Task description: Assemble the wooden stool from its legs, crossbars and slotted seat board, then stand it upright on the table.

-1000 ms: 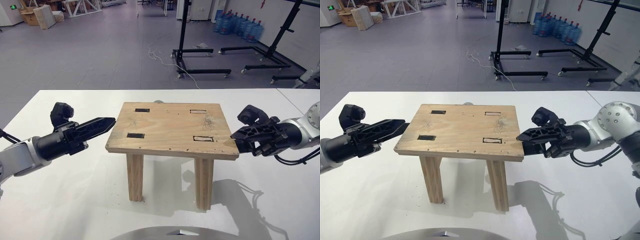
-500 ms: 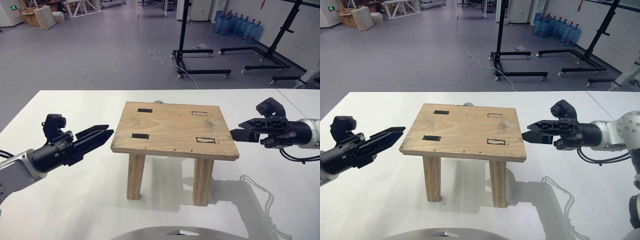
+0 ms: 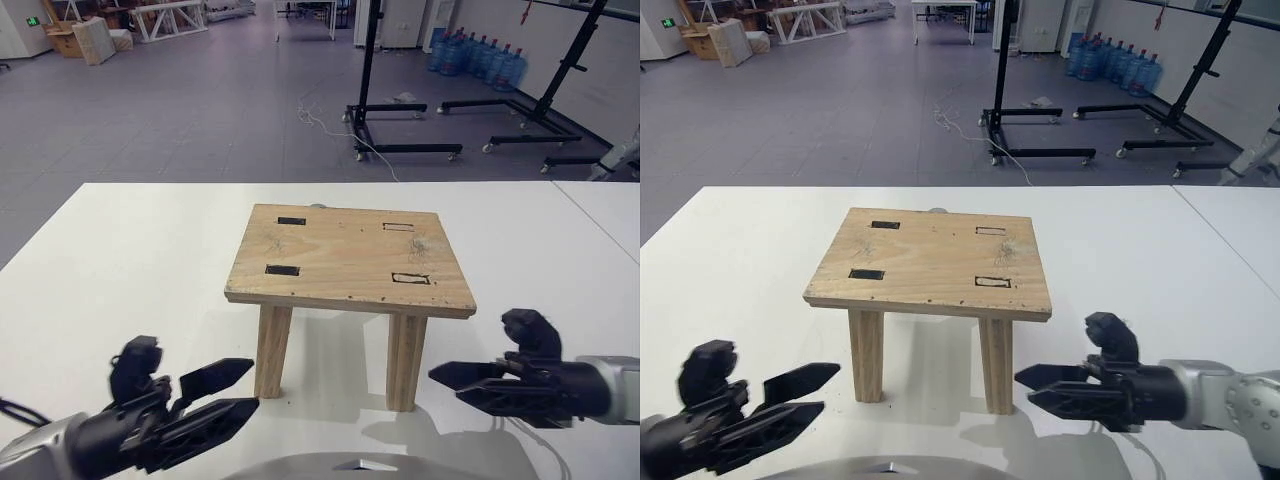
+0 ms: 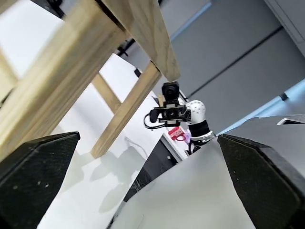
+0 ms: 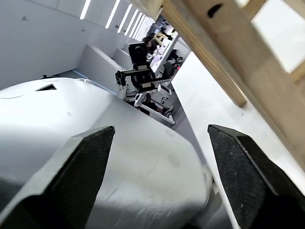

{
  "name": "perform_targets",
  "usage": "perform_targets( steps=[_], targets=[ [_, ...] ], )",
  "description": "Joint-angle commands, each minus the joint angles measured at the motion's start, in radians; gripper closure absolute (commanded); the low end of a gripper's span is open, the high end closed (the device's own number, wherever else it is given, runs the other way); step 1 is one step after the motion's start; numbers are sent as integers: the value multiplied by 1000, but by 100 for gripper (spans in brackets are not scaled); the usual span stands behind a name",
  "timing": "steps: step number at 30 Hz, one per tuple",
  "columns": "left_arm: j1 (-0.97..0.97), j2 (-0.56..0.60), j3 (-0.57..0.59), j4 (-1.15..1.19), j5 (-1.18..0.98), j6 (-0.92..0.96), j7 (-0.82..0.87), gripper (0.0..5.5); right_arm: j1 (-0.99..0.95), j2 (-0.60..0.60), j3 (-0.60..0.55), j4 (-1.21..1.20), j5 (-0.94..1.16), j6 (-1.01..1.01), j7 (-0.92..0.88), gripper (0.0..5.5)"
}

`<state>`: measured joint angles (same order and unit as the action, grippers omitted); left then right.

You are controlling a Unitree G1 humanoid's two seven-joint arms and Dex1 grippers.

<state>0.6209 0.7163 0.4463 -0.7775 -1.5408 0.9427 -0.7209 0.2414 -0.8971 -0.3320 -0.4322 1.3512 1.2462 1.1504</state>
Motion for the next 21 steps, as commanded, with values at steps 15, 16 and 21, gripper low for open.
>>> perform_targets(
  steps=[15,16,21],
  targets=[
    [-830,-31,-460,707,921,-370,84,19,-636,584,372,799,-755,-941,-128,189],
    [-821,-42,-422,641,897,-374,86,19,-617,610,336,770,-730,-974,-132,189],
    [-596,-133,-194,223,852,-465,224,19,-387,669,253,220,-578,-959,-264,189]
  ],
)
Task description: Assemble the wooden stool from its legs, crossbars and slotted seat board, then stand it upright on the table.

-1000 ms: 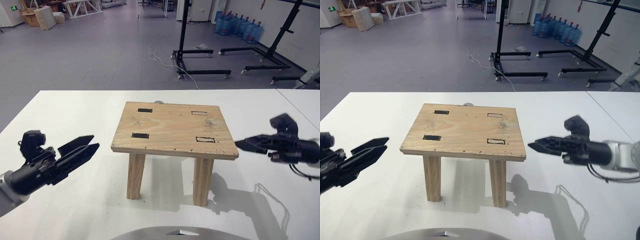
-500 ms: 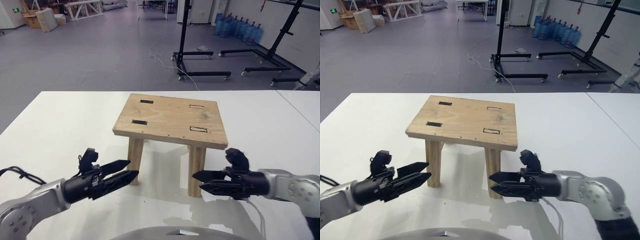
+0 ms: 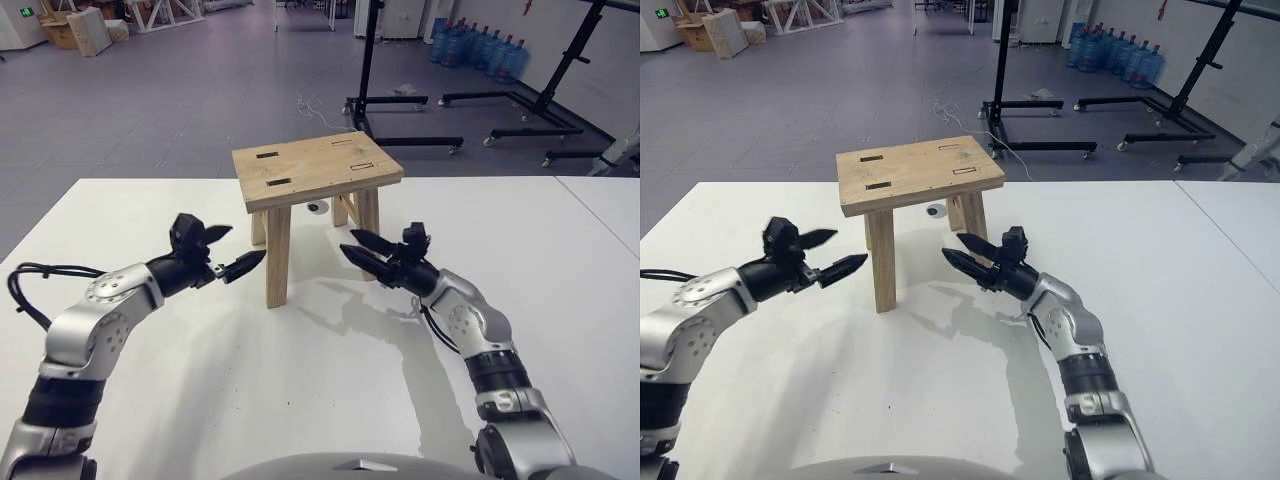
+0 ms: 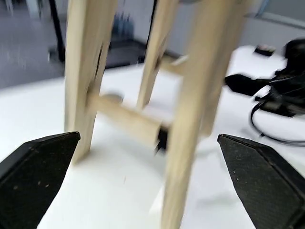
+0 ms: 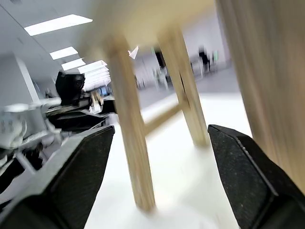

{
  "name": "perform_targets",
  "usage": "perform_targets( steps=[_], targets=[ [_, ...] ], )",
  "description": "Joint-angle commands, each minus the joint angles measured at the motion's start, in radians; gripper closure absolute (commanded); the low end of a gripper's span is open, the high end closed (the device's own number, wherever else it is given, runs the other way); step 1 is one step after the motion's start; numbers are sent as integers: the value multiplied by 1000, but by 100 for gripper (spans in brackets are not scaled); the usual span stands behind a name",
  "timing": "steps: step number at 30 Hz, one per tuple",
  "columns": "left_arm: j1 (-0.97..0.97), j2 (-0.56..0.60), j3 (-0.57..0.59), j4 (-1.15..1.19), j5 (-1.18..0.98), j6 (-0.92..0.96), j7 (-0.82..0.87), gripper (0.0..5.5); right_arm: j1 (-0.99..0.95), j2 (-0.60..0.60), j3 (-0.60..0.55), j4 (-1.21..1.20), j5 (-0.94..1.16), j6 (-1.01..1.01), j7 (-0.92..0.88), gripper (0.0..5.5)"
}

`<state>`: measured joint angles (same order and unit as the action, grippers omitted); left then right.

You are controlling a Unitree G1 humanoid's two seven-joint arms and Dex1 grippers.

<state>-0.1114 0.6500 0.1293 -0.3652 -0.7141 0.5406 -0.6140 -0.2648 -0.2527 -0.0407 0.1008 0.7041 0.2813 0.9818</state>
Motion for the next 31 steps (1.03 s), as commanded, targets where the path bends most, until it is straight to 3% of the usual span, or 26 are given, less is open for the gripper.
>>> perform_targets(
  steps=[1,4,7,11,14,31],
  targets=[
    [170,-103,158,-237,60,-98,175,19,136,44,-44,-389,55,-22,-146,189],
    [147,-226,195,-305,271,-217,418,19,87,153,-73,-434,-210,-237,-426,189],
    [52,-306,24,-258,515,-356,524,19,-3,226,-33,-304,-512,-497,-619,189],
    [-37,-405,-94,-140,605,-469,547,19,-77,259,-12,-184,-681,-665,-760,189],
    [-66,-441,-138,-98,640,-515,545,19,-83,263,-10,-117,-709,-734,-809,189],
    [-153,-502,-101,34,765,-636,618,19,-107,251,39,-76,-667,-761,-822,189]
  ],
)
